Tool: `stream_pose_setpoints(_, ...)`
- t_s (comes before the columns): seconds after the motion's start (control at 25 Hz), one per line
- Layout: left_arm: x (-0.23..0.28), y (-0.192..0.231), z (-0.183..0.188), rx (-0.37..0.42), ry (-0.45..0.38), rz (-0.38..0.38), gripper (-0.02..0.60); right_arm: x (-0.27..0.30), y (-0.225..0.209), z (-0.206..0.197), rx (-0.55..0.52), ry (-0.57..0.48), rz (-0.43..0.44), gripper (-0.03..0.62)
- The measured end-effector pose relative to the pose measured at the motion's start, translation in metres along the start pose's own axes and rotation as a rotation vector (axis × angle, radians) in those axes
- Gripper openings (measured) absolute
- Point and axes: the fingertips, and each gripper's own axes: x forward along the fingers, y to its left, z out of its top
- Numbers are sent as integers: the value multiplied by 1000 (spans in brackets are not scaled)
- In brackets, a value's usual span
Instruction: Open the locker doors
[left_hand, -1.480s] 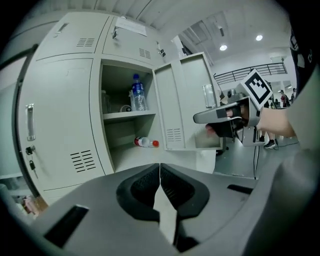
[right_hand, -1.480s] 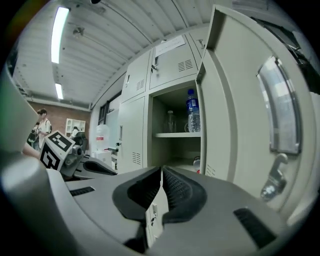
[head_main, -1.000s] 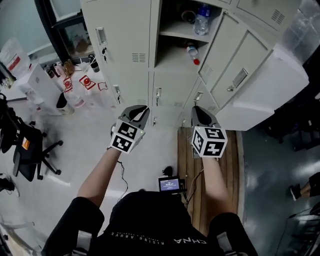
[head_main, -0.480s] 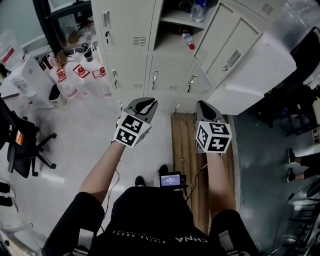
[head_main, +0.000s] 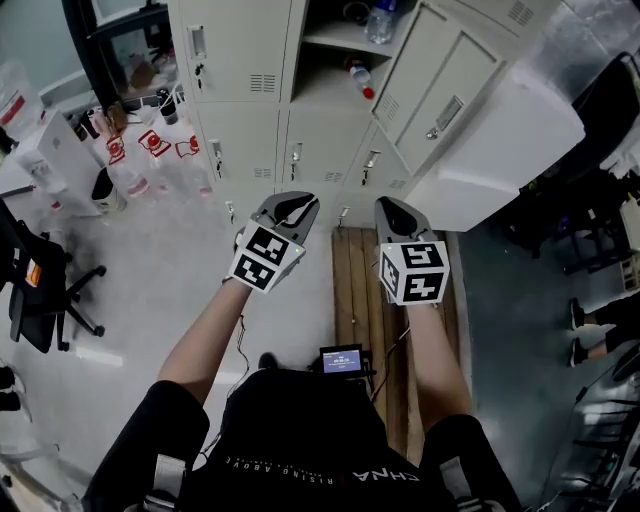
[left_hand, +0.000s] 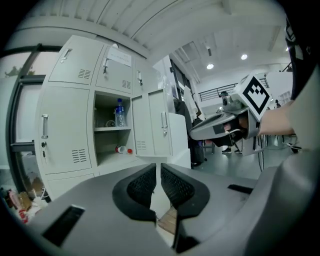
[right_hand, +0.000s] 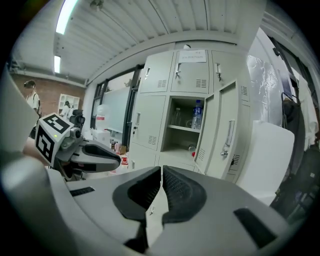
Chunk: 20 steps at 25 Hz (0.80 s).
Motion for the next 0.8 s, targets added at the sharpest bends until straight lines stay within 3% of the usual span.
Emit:
stream_pose_setpoints(0.48, 40, -26, 32, 29, -4, -5, 21, -9, -30, 5, 3, -61, 59, 37)
stream_pose_setpoints(0.8, 54, -39, 31, 30, 13, -24, 21, -7, -38, 5, 5, -77, 82, 37)
